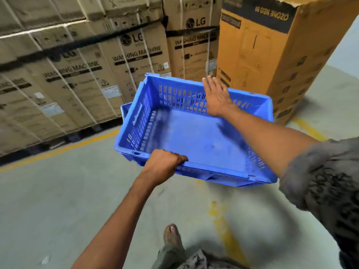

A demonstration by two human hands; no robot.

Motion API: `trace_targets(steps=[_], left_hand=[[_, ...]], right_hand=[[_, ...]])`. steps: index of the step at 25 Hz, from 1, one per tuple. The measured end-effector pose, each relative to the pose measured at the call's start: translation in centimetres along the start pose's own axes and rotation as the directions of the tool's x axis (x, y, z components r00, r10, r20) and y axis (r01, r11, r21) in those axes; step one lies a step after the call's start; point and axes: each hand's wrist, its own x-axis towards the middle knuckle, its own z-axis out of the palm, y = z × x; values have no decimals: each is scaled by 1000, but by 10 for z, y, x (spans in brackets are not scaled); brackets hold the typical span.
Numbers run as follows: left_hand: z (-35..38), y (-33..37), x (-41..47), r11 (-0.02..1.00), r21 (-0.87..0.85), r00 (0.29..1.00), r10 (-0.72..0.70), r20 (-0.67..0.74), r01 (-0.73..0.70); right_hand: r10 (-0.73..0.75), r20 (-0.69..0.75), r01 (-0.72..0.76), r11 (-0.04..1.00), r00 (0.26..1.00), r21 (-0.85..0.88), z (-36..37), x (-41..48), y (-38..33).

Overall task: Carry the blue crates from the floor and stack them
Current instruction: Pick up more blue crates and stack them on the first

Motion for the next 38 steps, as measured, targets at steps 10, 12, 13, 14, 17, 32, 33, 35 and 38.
trace_targets(steps=[10,12,13,14,17,32,33,35,38], left_hand=[[54,-147,63,974,-103,979,-198,51,202],[60,-195,79,963,-102,968,-243,55,248],[64,-216,86,958,-101,963,-264,53,269],[68,-234,93,951,-107,957,-285,49,289],[72,-285,119,929,-172,944,-330,23,329],[207,-543,270,94,-496,321,-861,394,863],[209,-554,286,60,-508,287,-879,381,859],[216,-579,312,13,-490,222,-901,372,872],[247,-624,342,-10,-513,210,-905,370,858]], right_hand=[[-234,355,57,894,905,443,28,105,-134],[-426,582,67,841,693,536,42,94,-158],[-448,586,155,863,675,481,49,91,-166],[-421,516,250,895,746,369,55,94,-173],[-348,228,333,937,909,102,61,138,-196],[-448,311,448,891,838,74,174,445,-182],[-449,318,457,888,835,55,178,471,-185],[-464,313,473,879,829,52,188,518,-193],[-474,291,475,877,831,73,218,580,-211]])
